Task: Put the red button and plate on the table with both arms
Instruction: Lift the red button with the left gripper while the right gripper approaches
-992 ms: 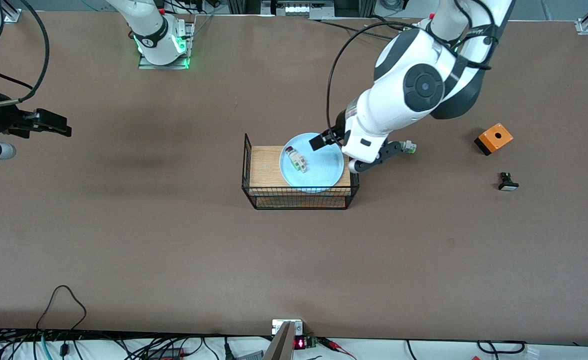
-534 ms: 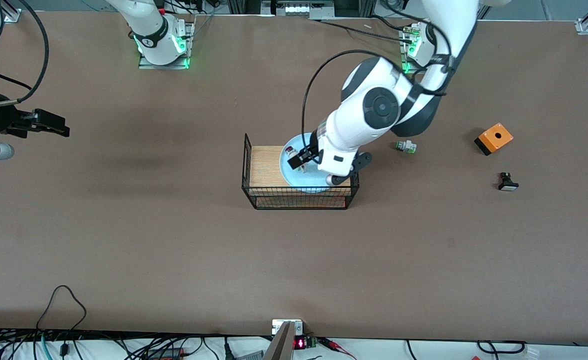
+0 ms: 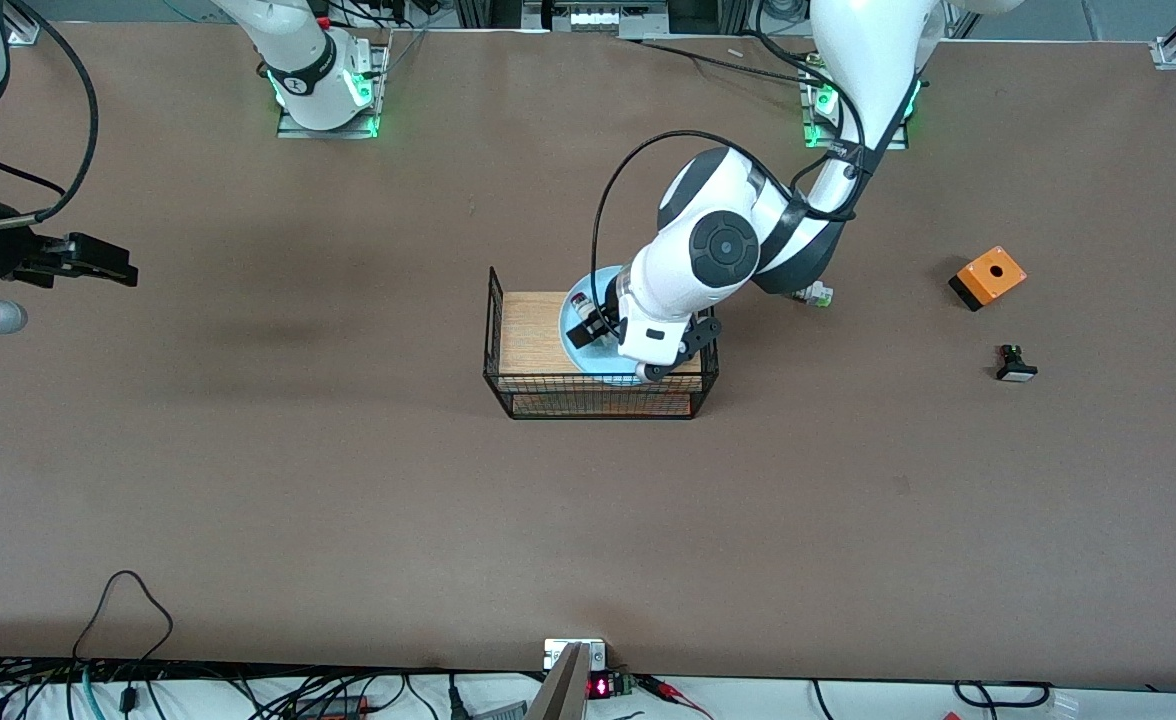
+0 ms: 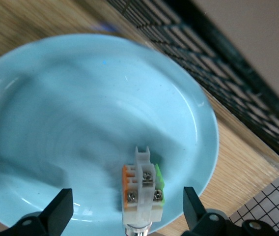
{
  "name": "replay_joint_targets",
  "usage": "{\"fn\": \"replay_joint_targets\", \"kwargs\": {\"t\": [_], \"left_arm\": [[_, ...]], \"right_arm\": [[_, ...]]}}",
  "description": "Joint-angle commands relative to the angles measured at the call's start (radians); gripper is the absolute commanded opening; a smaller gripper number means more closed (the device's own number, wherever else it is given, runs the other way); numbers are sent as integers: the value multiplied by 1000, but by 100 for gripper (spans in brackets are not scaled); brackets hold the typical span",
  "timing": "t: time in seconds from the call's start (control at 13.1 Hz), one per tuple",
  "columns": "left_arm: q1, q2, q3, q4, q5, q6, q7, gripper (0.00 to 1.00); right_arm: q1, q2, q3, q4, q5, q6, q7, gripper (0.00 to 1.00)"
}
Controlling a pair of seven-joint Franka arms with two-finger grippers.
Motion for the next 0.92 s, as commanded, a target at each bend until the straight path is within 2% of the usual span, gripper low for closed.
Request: {"fn": "replay_joint_targets", "kwargs": {"t": [0.0, 0.08, 0.15, 0.23, 0.53, 0.84], "left_arm": [[-21, 11, 14, 15, 7, -17, -19, 56], [-29, 12, 12, 16, 6, -36, -20, 29], [-31, 14, 16, 18, 7, -39, -14, 21], [-28, 16, 16, 18, 7, -39, -13, 17], [-20, -20, 17, 27, 7, -57, -20, 15], [-3, -134, 31, 33, 22, -218, -19, 15]], "right_arm": [[5, -3, 12, 18, 3, -14, 119, 100], [10, -3, 15, 18, 6, -16, 222, 100], [34, -3, 17, 18, 6, -16, 308, 100], [69, -6, 15, 20, 4, -19, 363, 100], [169, -7, 15, 32, 21, -44, 644, 100], [237, -7, 15, 32, 88, -34, 975, 100]]}}
